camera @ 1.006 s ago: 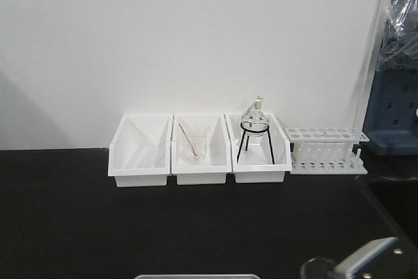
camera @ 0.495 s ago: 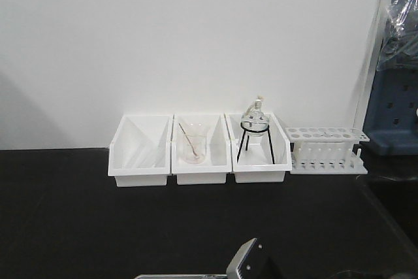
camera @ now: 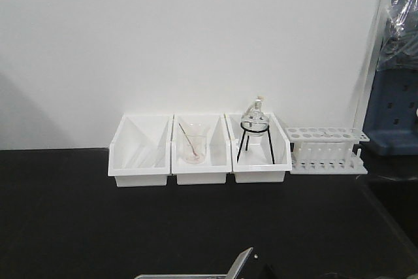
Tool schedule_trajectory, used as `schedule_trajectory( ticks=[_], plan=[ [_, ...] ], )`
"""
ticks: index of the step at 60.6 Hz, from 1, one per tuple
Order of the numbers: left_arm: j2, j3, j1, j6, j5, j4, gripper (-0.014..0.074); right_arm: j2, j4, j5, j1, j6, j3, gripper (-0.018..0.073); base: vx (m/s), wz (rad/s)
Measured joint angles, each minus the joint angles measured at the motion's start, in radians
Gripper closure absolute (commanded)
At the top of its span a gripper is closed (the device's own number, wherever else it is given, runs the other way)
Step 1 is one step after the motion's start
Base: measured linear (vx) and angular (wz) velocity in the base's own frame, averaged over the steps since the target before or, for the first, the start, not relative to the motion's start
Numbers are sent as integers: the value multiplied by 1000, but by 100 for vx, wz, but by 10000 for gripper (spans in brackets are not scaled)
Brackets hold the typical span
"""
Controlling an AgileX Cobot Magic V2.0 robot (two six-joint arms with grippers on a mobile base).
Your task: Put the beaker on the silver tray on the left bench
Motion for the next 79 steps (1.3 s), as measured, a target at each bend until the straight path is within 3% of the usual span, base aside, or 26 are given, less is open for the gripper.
schedule_trajectory(
  ticks=[7, 23, 29, 37, 50, 59, 66, 73, 79],
  plan=[
    [0, 0, 0, 0, 0, 0, 595, 0, 8, 2, 0, -11, 0, 331, 0, 0],
    [0, 0, 0, 0, 0, 0, 595, 0, 10, 3, 0, -14, 0, -47, 0, 0],
    [0, 0, 0, 0, 0, 0, 595, 0, 12, 3, 0, -14, 0, -114, 0, 0],
    [0, 0, 0, 0, 0, 0, 595, 0, 14, 2, 0, -14, 0, -123, 0, 0],
    [0, 0, 0, 0, 0, 0, 595, -86, 36, -1, 0, -14, 0, -78, 0, 0],
    [0, 0, 0, 0, 0, 0, 595, -232, 98, 10, 0, 21, 0, 25, 0, 0],
    [0, 0, 0, 0, 0, 0, 595, -382, 103, 86, 0, 197, 3, 239, 0, 0],
    [0, 0, 0, 0, 0, 0, 595, -579, 19, 261, 0, 457, 3, 554, 0, 0],
    [0, 0, 0, 0, 0, 0, 595, -755, -166, 388, 0, 662, 21, 576, 0, 0]
  ],
)
